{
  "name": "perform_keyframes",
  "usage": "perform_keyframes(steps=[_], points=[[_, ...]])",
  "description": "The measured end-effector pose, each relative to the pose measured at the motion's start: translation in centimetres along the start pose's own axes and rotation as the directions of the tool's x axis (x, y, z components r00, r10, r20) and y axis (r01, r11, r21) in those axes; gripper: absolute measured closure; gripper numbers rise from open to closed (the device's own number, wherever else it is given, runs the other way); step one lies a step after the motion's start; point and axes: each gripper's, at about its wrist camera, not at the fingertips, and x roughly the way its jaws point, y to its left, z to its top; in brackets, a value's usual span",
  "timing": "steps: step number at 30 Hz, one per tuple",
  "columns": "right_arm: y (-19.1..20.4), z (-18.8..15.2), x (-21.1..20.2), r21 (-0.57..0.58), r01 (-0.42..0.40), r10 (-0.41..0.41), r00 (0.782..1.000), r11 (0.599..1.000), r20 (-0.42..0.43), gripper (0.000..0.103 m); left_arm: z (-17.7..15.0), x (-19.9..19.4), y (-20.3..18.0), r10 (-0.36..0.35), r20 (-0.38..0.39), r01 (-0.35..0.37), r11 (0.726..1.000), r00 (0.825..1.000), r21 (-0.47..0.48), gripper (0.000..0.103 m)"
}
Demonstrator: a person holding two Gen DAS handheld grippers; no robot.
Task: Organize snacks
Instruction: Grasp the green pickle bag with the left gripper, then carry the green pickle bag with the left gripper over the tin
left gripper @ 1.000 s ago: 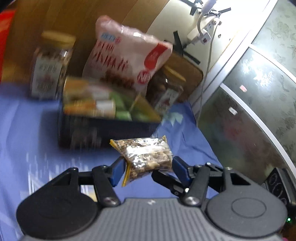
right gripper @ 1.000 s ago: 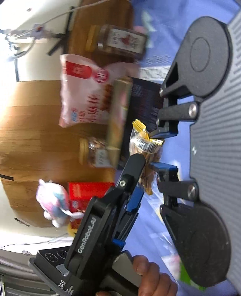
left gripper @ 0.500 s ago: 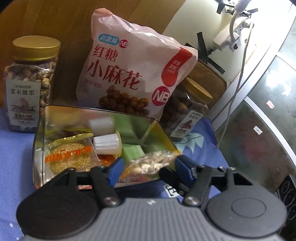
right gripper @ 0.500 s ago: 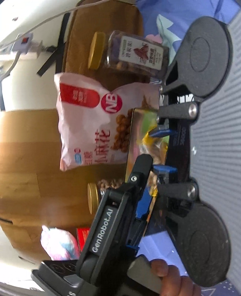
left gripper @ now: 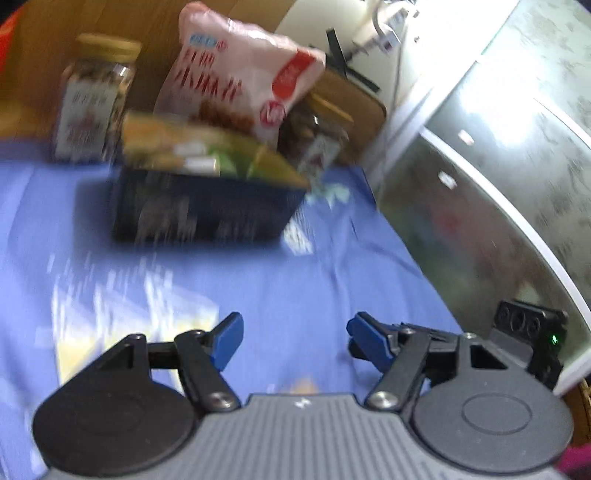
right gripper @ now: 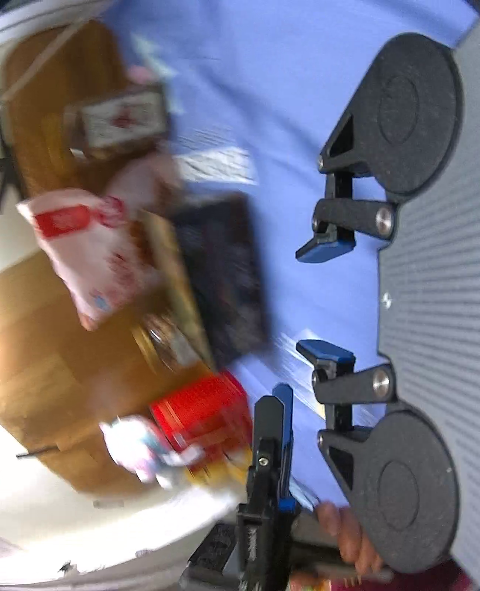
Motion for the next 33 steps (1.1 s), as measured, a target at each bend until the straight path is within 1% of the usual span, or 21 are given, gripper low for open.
perform_keyframes(steps=[1, 3, 6, 8, 10, 11, 12, 13, 14, 15, 16, 17, 18, 19, 21, 24, 27, 30, 31, 33], points=[[0.5, -0.9, -0.5, -0.007, -0.026, 0.025, 0.999, 1.000, -0.022, 0.054, -1.2, -0.7, 0.2, -0.006, -0.008, 0.005, 1.000, 1.000, -0.013, 0.036], [1.9, -2.7, -1.7, -0.037, -0.053, 0.050, 0.997, 0.998, -0.059, 0.054, -3.5, -1.9, 0.8, -0.025, -0.038, 0.023, 0.998, 0.999, -0.059, 0.036], [3.9, -4.8, -3.3, -0.059, -0.089, 0.083, 0.992, 0.994, -0.092, 0.054, -6.3, -3.3, 1.0, -0.023, -0.061, 0.017, 0.995, 0.998, -0.096, 0.036], [4.9, -5.5, -3.8, -0.064, -0.095, 0.087, 0.989, 0.993, -0.116, 0.054, -7.9, -3.8, 0.9, -0.032, -0.075, 0.023, 0.993, 0.997, -0.119, 0.036], [5.7, -6.8, -3.9, -0.061, -0.100, 0.089, 0.984, 0.993, -0.157, 0.054, -8.8, -3.9, 0.5, -0.042, -0.074, 0.034, 0.993, 0.996, -0.115, 0.036], [6.0, -7.3, -3.7, -0.056, -0.102, 0.090, 0.980, 0.993, -0.175, 0.054, -9.1, -3.9, 0.1, -0.039, -0.074, 0.032, 0.994, 0.996, -0.101, 0.036], [6.3, -7.7, -3.6, -0.053, -0.100, 0.089, 0.980, 0.994, -0.178, 0.054, -9.2, -3.6, -0.4, -0.033, -0.077, 0.027, 0.996, 0.996, -0.081, 0.038], [6.7, -7.8, -3.5, -0.053, -0.100, 0.090, 0.981, 0.994, -0.174, 0.057, -9.3, -3.3, -0.7, -0.025, -0.079, 0.020, 0.998, 0.997, -0.064, 0.039], [7.0, -7.7, -3.2, -0.058, -0.109, 0.097, 0.979, 0.992, -0.182, 0.070, -9.3, -3.0, -1.1, -0.007, -0.076, 0.004, 0.999, 0.997, -0.041, 0.040], [7.5, -7.7, -2.8, -0.073, -0.105, 0.090, 0.978, 0.992, -0.188, 0.076, -9.3, -2.7, -1.4, 0.019, -0.070, -0.020, 1.000, 0.997, -0.017, 0.043], [7.8, -7.6, -2.4, -0.085, -0.095, 0.077, 0.978, 0.992, -0.193, 0.078, -9.3, -2.5, -1.6, 0.042, -0.064, -0.042, 0.999, 0.997, 0.002, 0.049], [8.1, -7.6, -2.1, -0.097, -0.087, 0.067, 0.980, 0.992, -0.189, 0.081, -9.3, -2.3, -1.6, 0.060, -0.058, -0.059, 0.998, 0.996, 0.013, 0.052], [8.4, -7.5, -1.8, -0.108, -0.085, 0.064, 0.981, 0.990, -0.186, 0.082, -9.1, -2.0, -1.5, 0.068, -0.057, -0.067, 0.998, 0.996, 0.008, 0.057], [8.5, -7.6, -1.7, -0.112, -0.090, 0.068, 0.981, 0.990, -0.184, 0.082, -8.9, -1.9, -1.3, 0.067, -0.055, -0.067, 0.998, 0.996, -0.007, 0.060], [8.6, -7.5, -1.6, -0.120, -0.103, 0.081, 0.981, 0.987, -0.175, 0.083, -8.6, -1.9, -0.9, 0.051, -0.049, -0.053, 0.998, 0.998, -0.037, 0.062], [8.3, -7.3, -1.8, -0.128, -0.094, 0.073, 0.984, 0.987, -0.161, 0.085, -8.1, -1.5, -0.5, 0.049, -0.046, -0.052, 0.996, 0.998, -0.066, 0.062], [7.4, -7.0, -1.3, -0.083, -0.107, 0.093, 0.983, 0.991, -0.158, 0.086, -7.4, -1.2, 0.0, 0.047, -0.040, -0.051, 0.995, 0.998, -0.091, 0.062], [5.5, -6.1, -0.6, 0.060, -0.156, 0.163, 0.975, 0.986, -0.149, 0.086, -6.5, -1.2, 0.3, 0.040, -0.027, -0.043, 0.993, 0.999, -0.113, 0.062], [4.7, -5.7, -0.3, 0.117, -0.176, 0.191, 0.971, 0.977, -0.142, 0.087, -6.1, -1.3, 0.4, 0.034, -0.019, -0.036, 0.992, 0.999, -0.120, 0.060], [3.2, -5.1, 0.1, 0.221, -0.216, 0.247, 0.961, 0.951, -0.121, 0.087, -5.3, -1.4, 0.5, 0.020, 0.000, -0.020, 0.991, 1.000, -0.130, 0.060]])
